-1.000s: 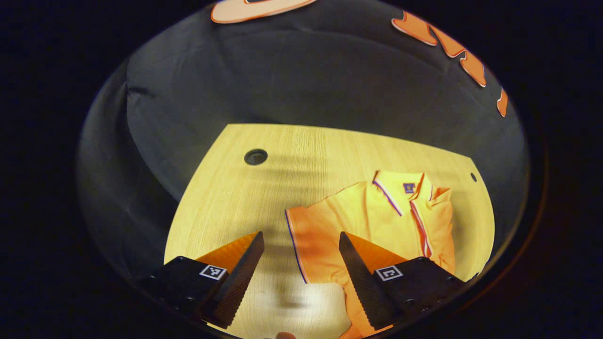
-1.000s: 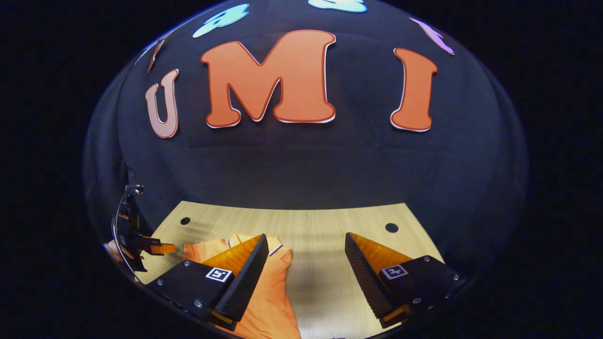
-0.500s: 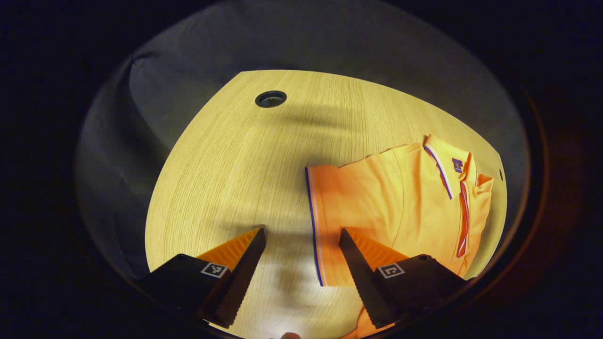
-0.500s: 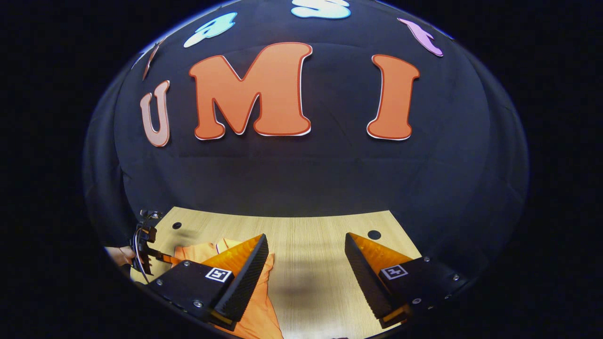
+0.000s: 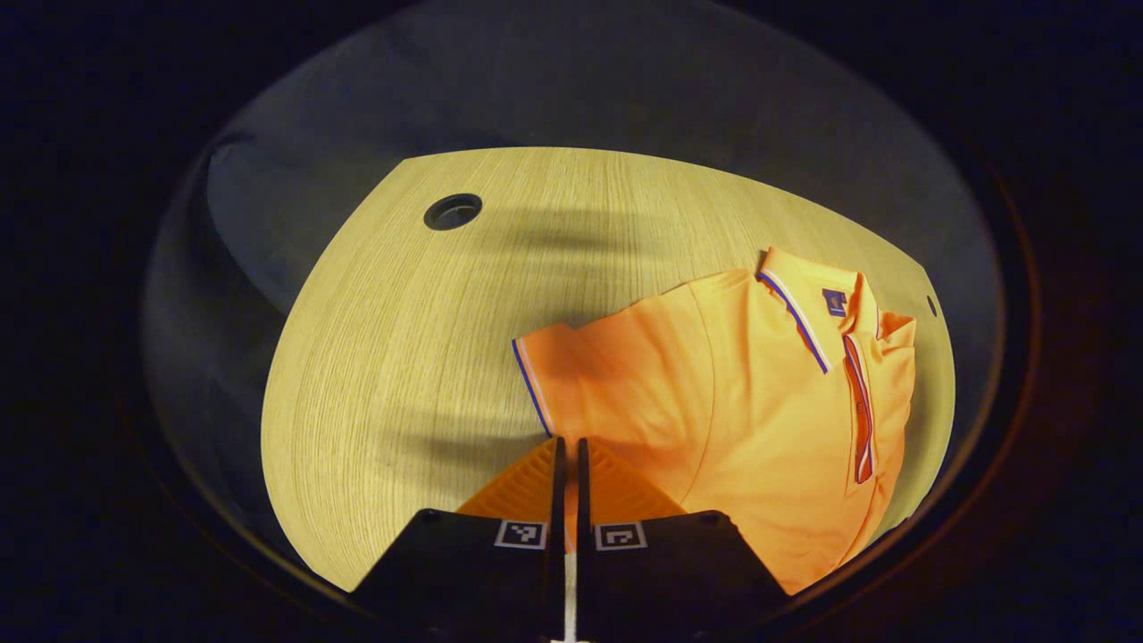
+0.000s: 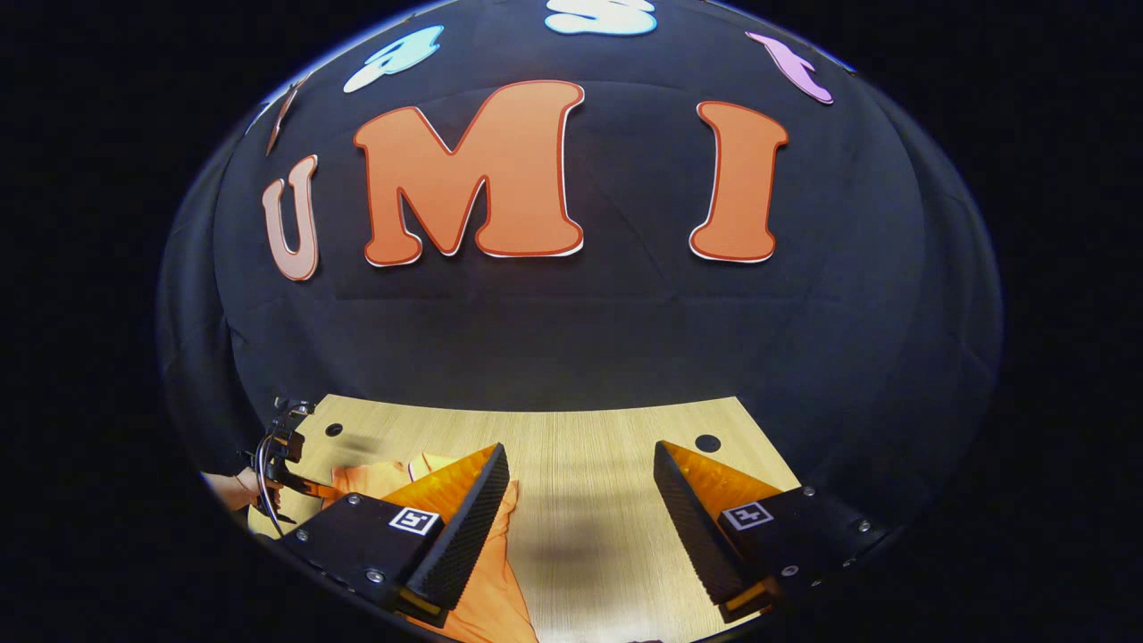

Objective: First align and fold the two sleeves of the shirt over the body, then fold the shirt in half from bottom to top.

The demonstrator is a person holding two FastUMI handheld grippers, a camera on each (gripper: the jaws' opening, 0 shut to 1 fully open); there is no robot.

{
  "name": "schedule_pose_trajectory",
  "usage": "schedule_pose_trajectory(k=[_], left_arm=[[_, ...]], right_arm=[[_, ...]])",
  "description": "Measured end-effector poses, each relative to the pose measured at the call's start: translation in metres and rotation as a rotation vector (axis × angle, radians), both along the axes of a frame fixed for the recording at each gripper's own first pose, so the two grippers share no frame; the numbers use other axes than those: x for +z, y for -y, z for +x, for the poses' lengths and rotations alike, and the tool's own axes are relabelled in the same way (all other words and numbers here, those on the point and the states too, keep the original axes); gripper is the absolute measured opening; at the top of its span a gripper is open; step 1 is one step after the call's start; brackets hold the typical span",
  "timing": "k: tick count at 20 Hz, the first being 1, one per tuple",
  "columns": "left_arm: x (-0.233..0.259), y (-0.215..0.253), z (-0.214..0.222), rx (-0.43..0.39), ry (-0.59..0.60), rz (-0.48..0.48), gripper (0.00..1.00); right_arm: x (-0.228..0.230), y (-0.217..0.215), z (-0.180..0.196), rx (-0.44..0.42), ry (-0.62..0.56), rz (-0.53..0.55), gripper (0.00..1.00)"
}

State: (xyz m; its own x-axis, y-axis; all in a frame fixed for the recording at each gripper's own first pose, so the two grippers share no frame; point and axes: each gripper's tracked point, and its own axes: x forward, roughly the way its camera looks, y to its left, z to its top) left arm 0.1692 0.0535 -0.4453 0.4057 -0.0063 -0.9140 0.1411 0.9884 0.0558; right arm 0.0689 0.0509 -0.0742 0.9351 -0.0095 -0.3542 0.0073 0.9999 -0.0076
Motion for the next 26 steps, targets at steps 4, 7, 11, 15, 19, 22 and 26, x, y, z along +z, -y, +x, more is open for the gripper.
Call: schedule_pose_trajectory(k=[4,7,11,15,19,22,26], left_arm=[[0.026,0.011,0.009,-0.078,0.052,0.020,0.05],[0.059,0.031,0.010,-0.134,0.102,-0.004,0.05],[0.095,0.083,0.007,-0.198,0.152,-0.082,0.05],[0.116,0.136,-0.001,-0.286,0.173,-0.120,0.05],[0.115,0.193,-0.013,-0.338,0.150,-0.186,0.05],[0.108,0.225,-0.025,-0.360,0.118,-0.218,0.05],[0.093,0.257,-0.035,-0.376,0.082,-0.243,0.05]], right_arm=[[0.004,0.008,-0.004,-0.020,0.011,-0.001,0.99],[0.009,0.011,-0.005,-0.029,0.022,0.007,0.99],[0.014,0.017,-0.010,-0.044,0.036,0.009,0.99],[0.021,0.025,-0.015,-0.056,0.054,0.004,0.99],[0.025,0.038,-0.025,-0.080,0.068,0.004,0.99],[0.025,0.048,-0.029,-0.098,0.072,0.010,0.99],[0.023,0.061,-0.035,-0.116,0.066,0.005,0.99]])
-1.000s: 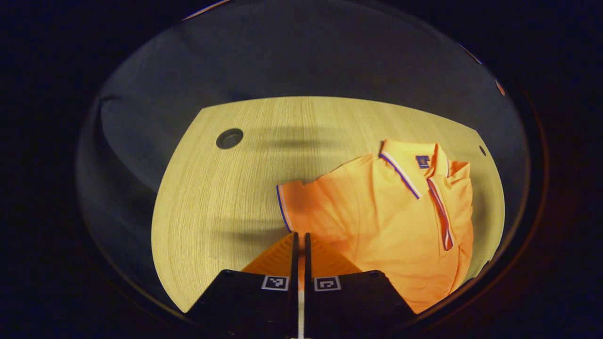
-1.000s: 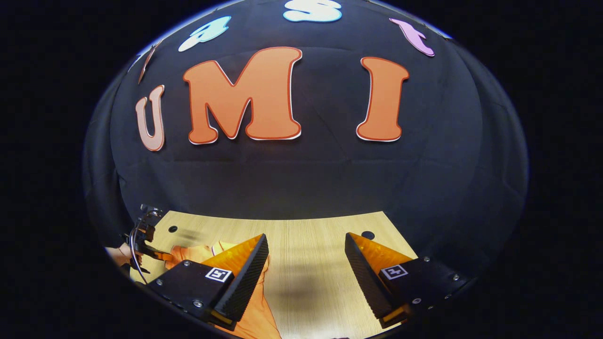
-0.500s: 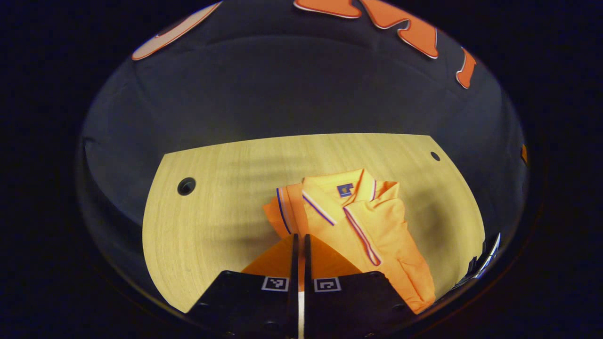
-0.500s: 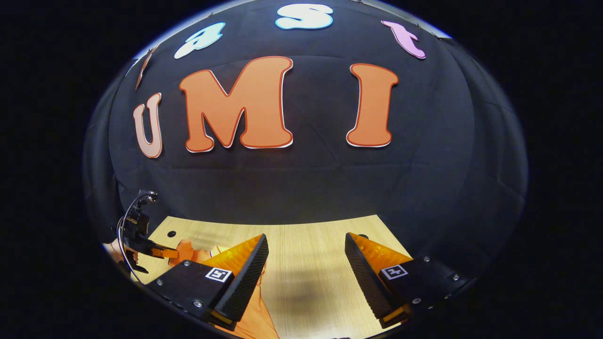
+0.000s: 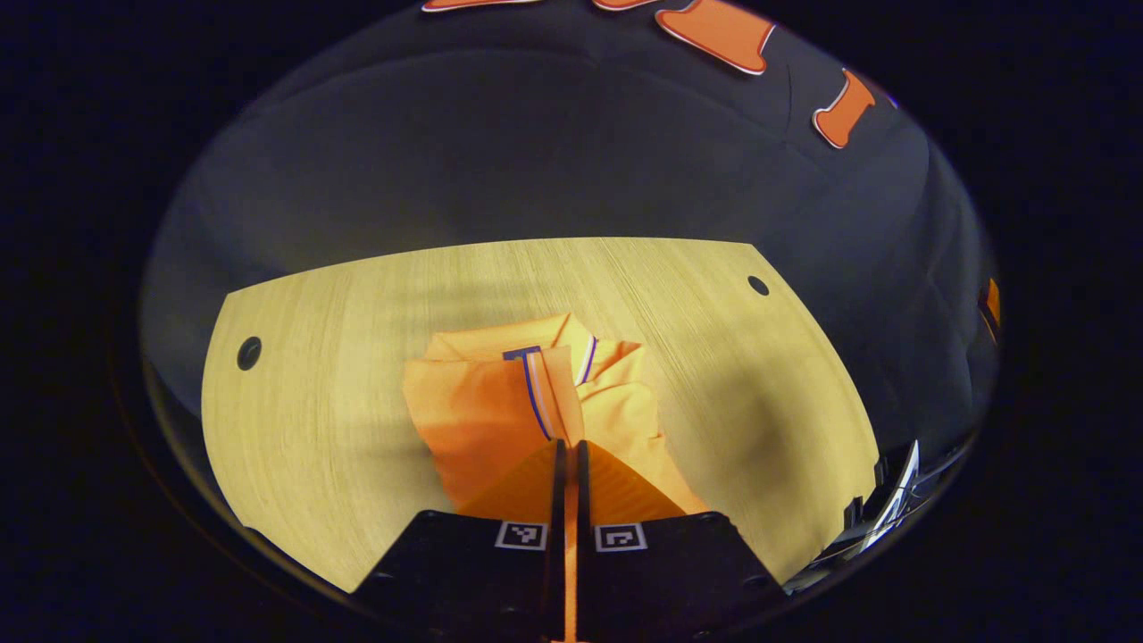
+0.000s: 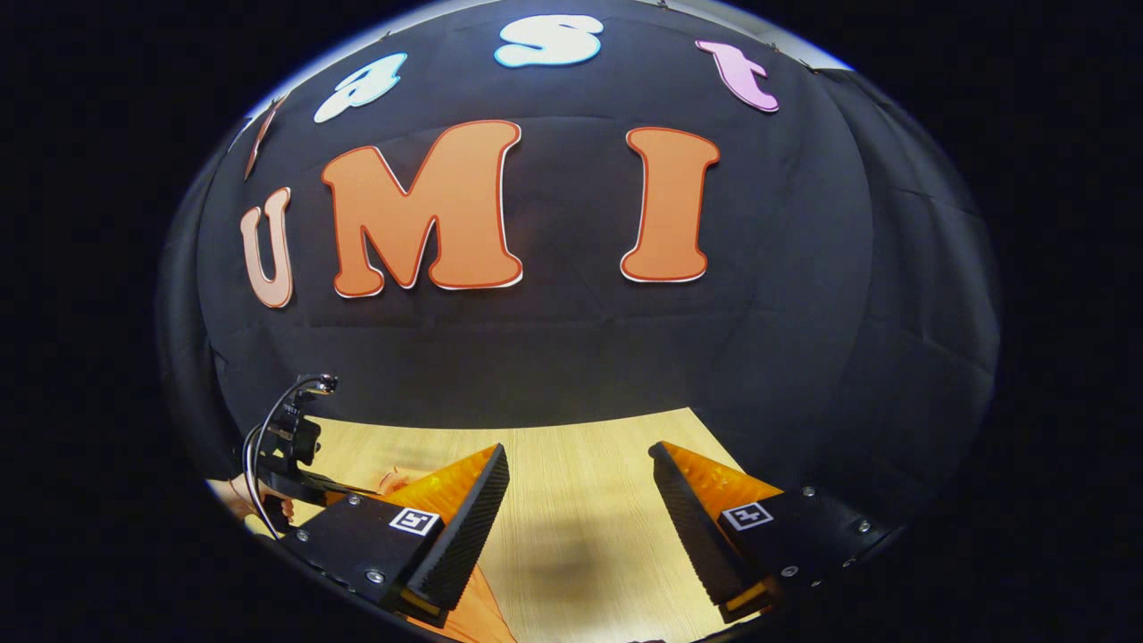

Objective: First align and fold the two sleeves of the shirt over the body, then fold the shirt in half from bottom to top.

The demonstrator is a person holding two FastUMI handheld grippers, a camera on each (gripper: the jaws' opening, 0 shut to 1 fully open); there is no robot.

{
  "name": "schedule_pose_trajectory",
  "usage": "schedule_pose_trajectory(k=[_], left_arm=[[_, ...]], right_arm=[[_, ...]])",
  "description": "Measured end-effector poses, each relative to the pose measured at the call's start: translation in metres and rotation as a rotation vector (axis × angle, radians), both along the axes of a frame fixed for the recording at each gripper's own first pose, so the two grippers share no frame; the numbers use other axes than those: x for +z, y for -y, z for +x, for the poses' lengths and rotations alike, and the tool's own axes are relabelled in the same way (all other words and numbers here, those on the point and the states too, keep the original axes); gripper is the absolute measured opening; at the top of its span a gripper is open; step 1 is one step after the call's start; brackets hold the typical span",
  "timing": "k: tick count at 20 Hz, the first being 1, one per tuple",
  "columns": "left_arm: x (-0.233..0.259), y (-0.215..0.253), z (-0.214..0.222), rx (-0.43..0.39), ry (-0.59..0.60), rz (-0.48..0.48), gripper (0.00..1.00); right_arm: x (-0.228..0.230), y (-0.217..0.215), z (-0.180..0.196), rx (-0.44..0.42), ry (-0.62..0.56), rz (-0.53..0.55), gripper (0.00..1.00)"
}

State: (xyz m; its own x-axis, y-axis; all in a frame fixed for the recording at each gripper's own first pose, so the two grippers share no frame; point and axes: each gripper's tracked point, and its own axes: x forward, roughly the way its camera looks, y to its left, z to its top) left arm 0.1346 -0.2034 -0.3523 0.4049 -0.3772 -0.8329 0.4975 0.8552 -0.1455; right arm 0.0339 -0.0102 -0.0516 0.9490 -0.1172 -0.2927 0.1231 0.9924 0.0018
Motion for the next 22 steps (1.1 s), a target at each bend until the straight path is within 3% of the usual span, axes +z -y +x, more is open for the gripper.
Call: schedule_pose_trajectory(k=[7,9,11,14,15,22], left_arm=[[-0.041,0.020,-0.009,0.006,-0.037,0.078,0.05],[-0.046,0.028,-0.011,0.018,-0.045,0.062,0.07],[-0.050,0.031,-0.010,0.031,-0.031,0.041,0.20],[-0.037,0.024,-0.005,0.039,0.015,0.067,1.00],[-0.033,0.019,-0.004,0.040,0.024,0.075,0.96],[0.012,-0.030,-0.009,0.111,0.084,0.076,0.99]], right_arm=[[-0.009,0.010,-0.012,-0.005,-0.020,0.000,0.99],[-0.011,0.012,-0.012,-0.006,-0.024,-0.004,0.99],[-0.012,0.012,-0.013,-0.002,-0.031,-0.003,0.99],[-0.014,0.010,-0.011,0.005,-0.041,-0.008,0.99],[-0.015,0.008,-0.010,0.009,-0.043,-0.004,0.99],[-0.027,-0.026,-0.004,0.072,-0.086,-0.004,0.99]])
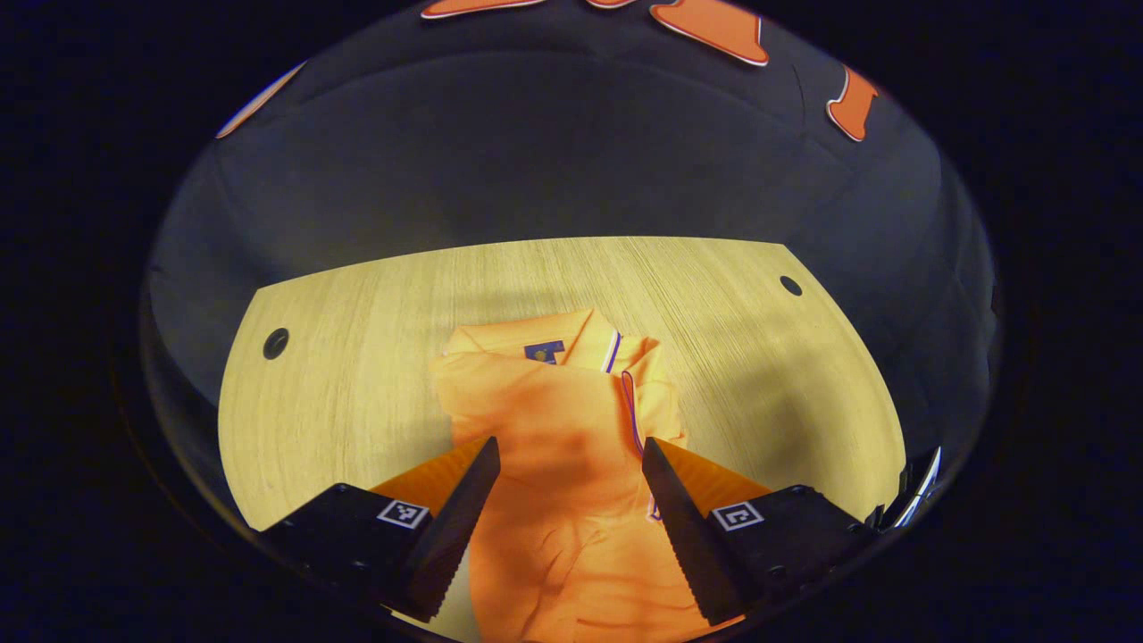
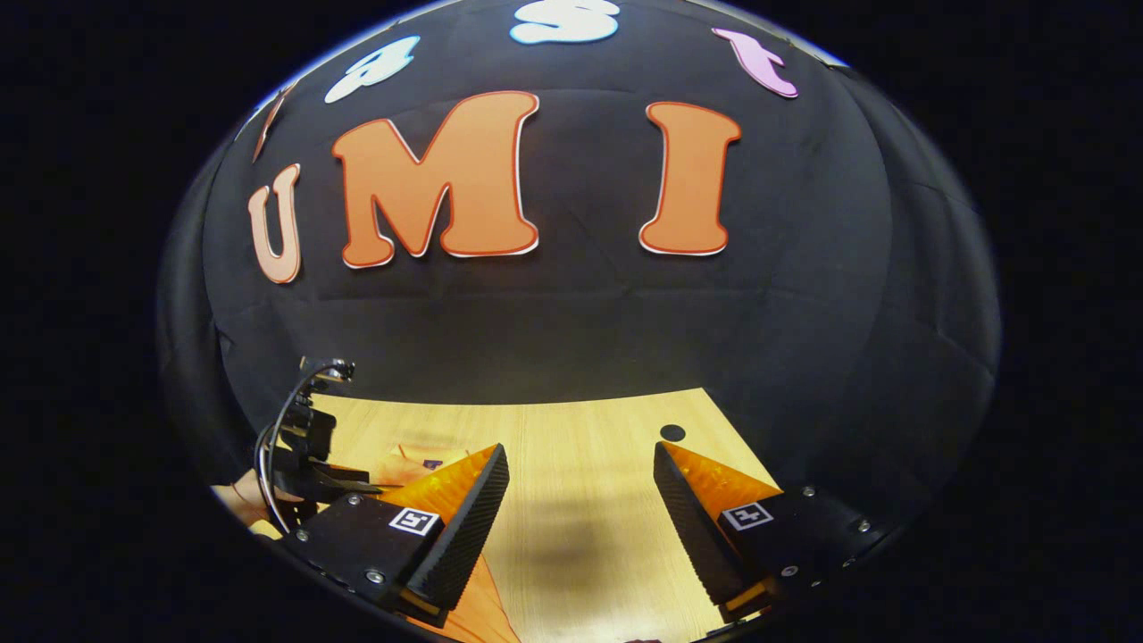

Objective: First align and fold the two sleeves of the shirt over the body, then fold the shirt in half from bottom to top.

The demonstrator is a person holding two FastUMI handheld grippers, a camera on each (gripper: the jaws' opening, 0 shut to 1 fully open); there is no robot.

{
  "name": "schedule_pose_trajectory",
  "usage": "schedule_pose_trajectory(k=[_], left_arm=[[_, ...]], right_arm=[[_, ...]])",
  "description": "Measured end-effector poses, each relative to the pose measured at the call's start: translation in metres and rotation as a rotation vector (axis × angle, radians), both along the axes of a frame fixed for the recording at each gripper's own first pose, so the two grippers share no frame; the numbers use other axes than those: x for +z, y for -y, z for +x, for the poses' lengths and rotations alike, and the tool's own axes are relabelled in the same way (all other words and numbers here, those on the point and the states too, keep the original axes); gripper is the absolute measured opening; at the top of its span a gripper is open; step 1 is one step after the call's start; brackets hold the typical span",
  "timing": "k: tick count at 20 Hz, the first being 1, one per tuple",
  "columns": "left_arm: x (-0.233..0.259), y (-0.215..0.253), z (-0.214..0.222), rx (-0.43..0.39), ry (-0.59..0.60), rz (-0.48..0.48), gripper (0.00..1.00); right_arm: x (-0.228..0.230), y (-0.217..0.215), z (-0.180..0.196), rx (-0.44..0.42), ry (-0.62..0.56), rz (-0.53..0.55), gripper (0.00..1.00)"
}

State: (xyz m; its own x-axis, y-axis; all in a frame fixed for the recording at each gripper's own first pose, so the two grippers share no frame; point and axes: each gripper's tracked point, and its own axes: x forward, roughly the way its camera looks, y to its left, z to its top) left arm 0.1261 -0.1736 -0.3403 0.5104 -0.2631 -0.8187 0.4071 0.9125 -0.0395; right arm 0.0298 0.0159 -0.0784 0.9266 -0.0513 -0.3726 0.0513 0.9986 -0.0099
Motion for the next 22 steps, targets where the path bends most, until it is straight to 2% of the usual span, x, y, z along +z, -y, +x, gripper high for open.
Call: schedule_pose_trajectory(k=[6,11,14,16,20,22], left_arm=[[0.035,-0.056,-0.031,0.090,0.014,-0.013,0.99],[0.041,-0.094,-0.085,0.151,-0.027,-0.024,0.99],[0.032,-0.119,-0.126,0.143,-0.044,0.026,0.99],[0.016,-0.129,-0.170,0.129,-0.118,0.045,0.99],[-0.020,-0.137,-0.236,0.163,-0.263,0.047,0.99],[-0.037,-0.141,-0.262,0.161,-0.310,0.078,0.99]], right_arm=[[-0.030,-0.053,-0.004,0.100,-0.075,-0.002,0.99],[-0.087,-0.097,-0.038,0.171,-0.235,-0.007,0.99],[-0.138,-0.112,-0.069,0.199,-0.371,-0.017,1.00],[-0.168,-0.120,-0.086,0.208,-0.473,-0.013,1.00],[-0.230,-0.136,-0.141,0.208,-0.671,-0.010,1.00],[-0.231,-0.137,-0.135,0.208,-0.765,-0.018,1.00]])
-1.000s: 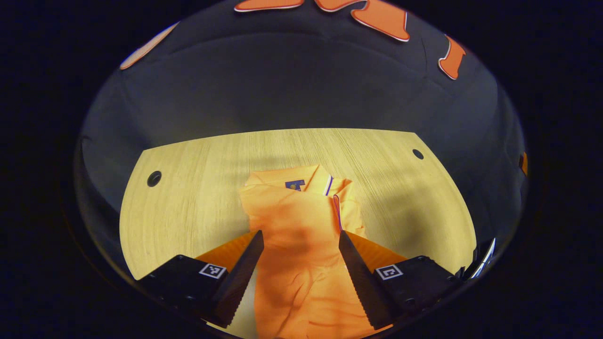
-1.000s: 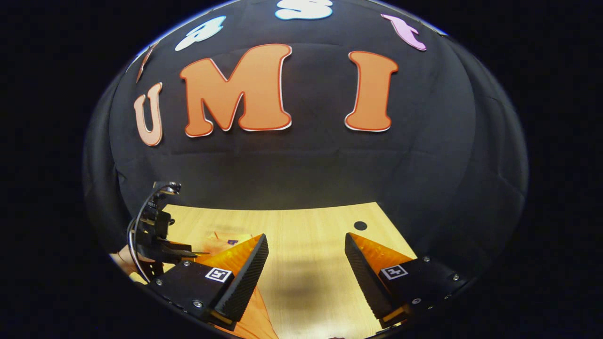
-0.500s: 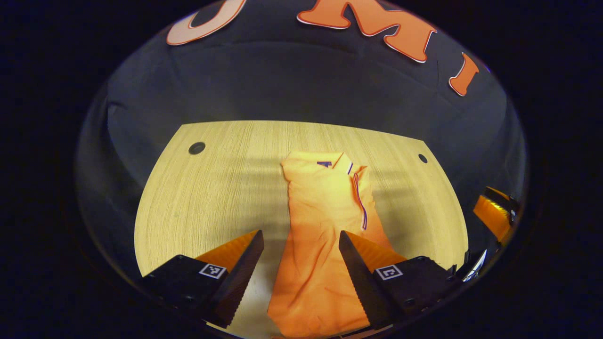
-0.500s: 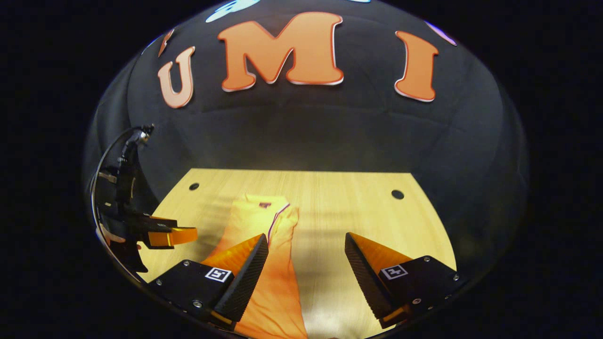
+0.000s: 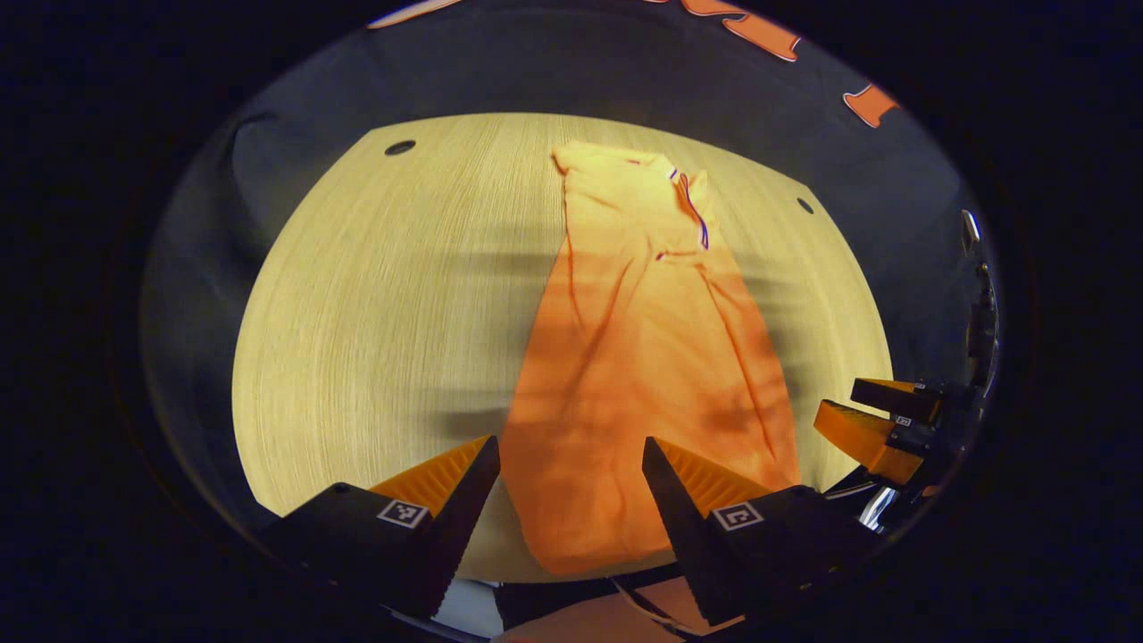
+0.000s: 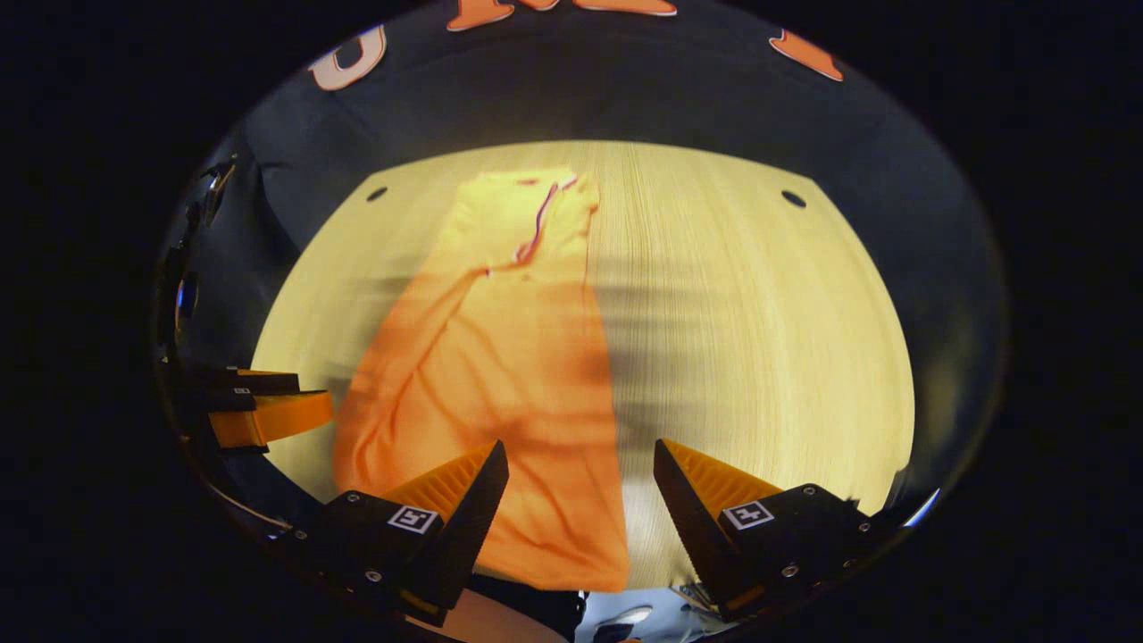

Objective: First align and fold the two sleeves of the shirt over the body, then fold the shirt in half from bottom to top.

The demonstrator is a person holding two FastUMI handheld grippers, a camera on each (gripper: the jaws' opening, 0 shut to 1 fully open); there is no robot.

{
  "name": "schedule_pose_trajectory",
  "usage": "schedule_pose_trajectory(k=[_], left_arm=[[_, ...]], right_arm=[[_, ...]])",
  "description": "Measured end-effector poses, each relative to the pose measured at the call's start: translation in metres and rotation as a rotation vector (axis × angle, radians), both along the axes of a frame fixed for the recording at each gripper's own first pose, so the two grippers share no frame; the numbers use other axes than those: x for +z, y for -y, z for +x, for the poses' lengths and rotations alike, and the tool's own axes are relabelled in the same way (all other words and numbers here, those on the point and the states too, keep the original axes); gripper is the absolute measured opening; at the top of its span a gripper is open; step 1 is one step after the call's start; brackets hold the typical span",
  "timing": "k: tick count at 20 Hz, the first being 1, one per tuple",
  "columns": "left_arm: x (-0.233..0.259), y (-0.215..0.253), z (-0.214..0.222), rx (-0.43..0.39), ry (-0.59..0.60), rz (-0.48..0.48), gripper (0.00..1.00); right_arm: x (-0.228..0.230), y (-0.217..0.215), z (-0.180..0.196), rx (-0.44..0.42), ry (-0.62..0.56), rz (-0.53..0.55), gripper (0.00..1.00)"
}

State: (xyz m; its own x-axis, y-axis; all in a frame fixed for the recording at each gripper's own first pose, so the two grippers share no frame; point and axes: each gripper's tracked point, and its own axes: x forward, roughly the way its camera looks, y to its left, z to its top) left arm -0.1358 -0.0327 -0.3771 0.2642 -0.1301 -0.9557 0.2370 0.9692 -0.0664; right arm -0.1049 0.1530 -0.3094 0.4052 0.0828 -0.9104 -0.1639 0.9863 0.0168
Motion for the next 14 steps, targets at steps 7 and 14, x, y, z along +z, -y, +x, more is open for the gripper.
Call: schedule_pose_trajectory(k=[7,14], left_arm=[[-0.055,0.030,-0.003,0.003,-0.137,0.073,0.99],[-0.083,0.055,-0.008,-0.024,-0.167,0.152,0.97]], right_arm=[[0.004,-0.009,0.022,-0.010,-0.177,-0.025,1.00],[-0.008,-0.007,0.026,-0.010,-0.247,-0.064,1.00]])
